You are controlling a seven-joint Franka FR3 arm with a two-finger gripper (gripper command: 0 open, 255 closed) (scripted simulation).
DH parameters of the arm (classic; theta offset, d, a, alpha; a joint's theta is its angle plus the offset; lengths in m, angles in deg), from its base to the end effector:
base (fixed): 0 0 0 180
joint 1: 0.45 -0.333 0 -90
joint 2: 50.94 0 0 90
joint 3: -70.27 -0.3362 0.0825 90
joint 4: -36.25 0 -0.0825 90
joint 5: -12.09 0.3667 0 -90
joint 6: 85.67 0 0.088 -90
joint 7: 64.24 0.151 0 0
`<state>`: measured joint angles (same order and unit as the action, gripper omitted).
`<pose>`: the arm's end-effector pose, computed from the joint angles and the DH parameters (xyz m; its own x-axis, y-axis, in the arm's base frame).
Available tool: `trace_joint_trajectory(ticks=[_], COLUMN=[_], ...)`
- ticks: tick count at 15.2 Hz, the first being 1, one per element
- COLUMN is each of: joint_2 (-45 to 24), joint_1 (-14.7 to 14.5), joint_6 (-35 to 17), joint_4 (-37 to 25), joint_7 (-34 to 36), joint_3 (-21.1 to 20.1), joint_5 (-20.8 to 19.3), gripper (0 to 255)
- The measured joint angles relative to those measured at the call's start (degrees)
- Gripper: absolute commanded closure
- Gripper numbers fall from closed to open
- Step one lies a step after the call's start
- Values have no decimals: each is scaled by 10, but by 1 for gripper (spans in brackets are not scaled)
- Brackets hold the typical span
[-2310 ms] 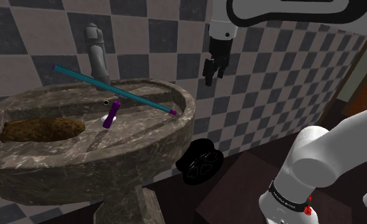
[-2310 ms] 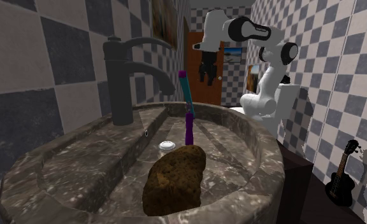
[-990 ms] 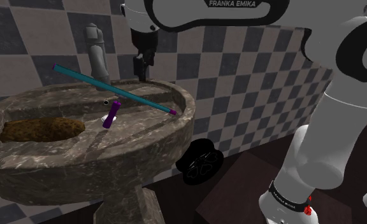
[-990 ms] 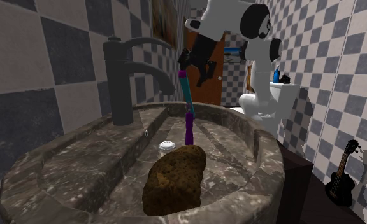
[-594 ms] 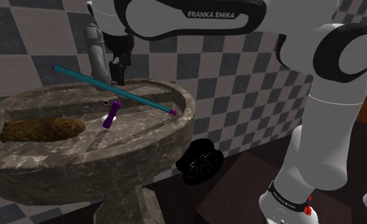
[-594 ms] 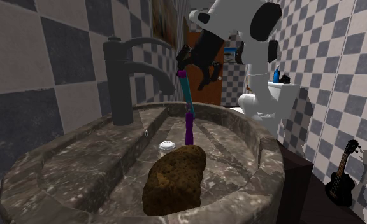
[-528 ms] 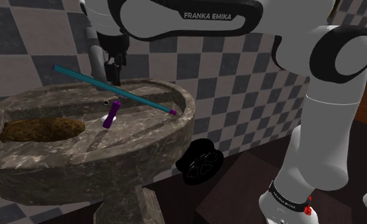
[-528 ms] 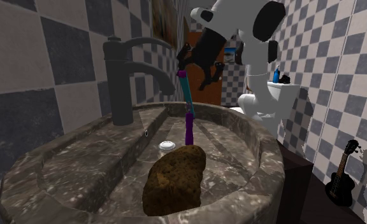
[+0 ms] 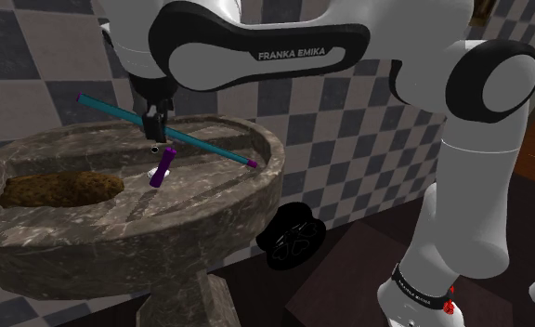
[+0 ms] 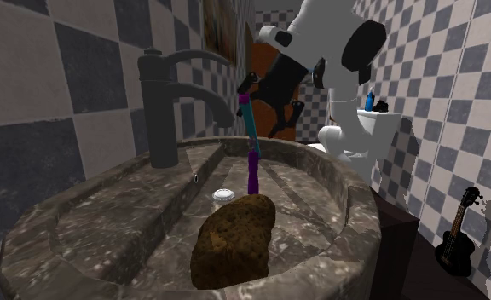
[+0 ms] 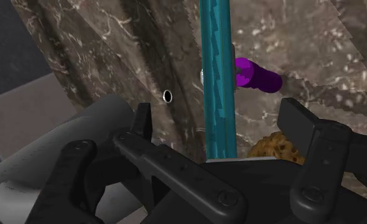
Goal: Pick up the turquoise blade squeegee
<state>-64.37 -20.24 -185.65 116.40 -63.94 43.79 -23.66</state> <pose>0.5151 0.3762 0.5907 0.6308 0.7674 0.1150 0.6329 -0.5945 0.4960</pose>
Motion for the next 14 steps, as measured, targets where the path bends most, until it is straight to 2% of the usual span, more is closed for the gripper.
trace_joint_trajectory(ticks=[2,3,14], joint_2=[-1,0,0], joint_1=[0,1,0], joint_6=[-8,-10,-8], joint_4=[8,11,9], joint_7=[5,6,5], joint_3=[0,0,0], joint_5=[-1,-1,-1], gripper=[0,255,255])
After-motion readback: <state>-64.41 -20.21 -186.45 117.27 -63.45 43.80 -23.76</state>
